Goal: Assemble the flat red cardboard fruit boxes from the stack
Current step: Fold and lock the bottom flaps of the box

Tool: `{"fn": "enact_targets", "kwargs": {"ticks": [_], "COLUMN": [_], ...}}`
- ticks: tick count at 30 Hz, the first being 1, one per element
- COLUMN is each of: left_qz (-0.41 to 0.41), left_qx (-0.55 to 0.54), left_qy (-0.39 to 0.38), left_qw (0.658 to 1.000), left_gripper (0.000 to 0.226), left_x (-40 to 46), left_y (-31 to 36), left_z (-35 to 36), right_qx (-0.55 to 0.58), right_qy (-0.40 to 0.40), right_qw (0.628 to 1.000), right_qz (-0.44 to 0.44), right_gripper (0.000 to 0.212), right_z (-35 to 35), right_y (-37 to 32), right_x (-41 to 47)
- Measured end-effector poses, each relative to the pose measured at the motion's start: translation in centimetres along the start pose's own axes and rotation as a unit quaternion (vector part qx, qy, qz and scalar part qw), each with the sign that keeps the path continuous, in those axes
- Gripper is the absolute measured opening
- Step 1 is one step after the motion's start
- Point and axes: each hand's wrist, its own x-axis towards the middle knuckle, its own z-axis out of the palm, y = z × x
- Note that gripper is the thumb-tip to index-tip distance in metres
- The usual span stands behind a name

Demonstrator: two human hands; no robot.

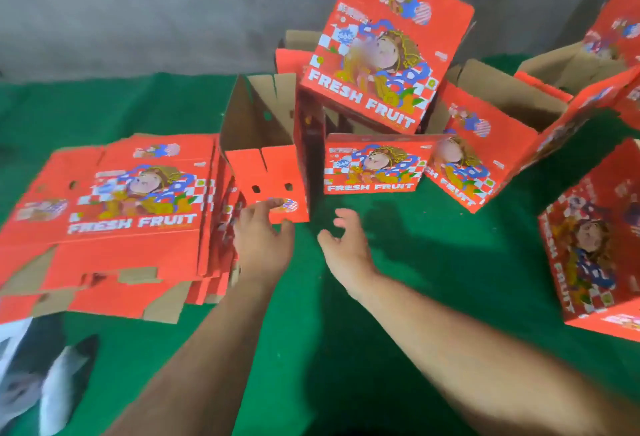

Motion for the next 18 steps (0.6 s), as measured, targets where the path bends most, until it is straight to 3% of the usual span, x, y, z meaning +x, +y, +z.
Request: {"fn": "enact_targets", "kwargs": {"ticks": [3,6,9,13,15,18], "left_qz": [-0.108,-0.21,-0.149,-0.04,-0.042,-0.102], "left_qx": [0.172,0.268,0.295,0.458,0.468,0.419], "left_qy": [0.039,-0.081,-0.13,-0.057,-0.077,-0.109], "left_qw": [0.978,0.937,0.935,0.886,0.88,0.896], "left_gripper": [0.057,0.088,0.106,0.086,0.085,0.1], "left_x": [2.9,3.1,1.9,1.7,1.8,2.5], "left_y": [-4.8,-10.6,-13.8,-15.5,-16.6,-17.4], "left_z": [-4.9,-8.5,-9.7,-10.5,-11.1,-11.6], "right_qx": [-0.072,-0.092,-0.099,-0.106,-0.099,-0.096], "right_qy": [-0.148,-0.24,-0.283,-0.344,-0.356,-0.355], "right_qw": [0.986,0.966,0.953,0.924,0.917,0.914], "right_qz": [-0.024,-0.014,0.044,0.129,0.153,0.172], "right_gripper": [0.038,0.033,0.013,0.02,0.024,0.018], "right_z": [5.8,10.5,13.6,15.7,16.3,17.0], "right_y": [-4.0,-6.6,-7.2,-7.7,-7.8,-7.9], "right_x": [-0.7,-1.9,-2.7,-3.4,-3.3,-2.9]}}
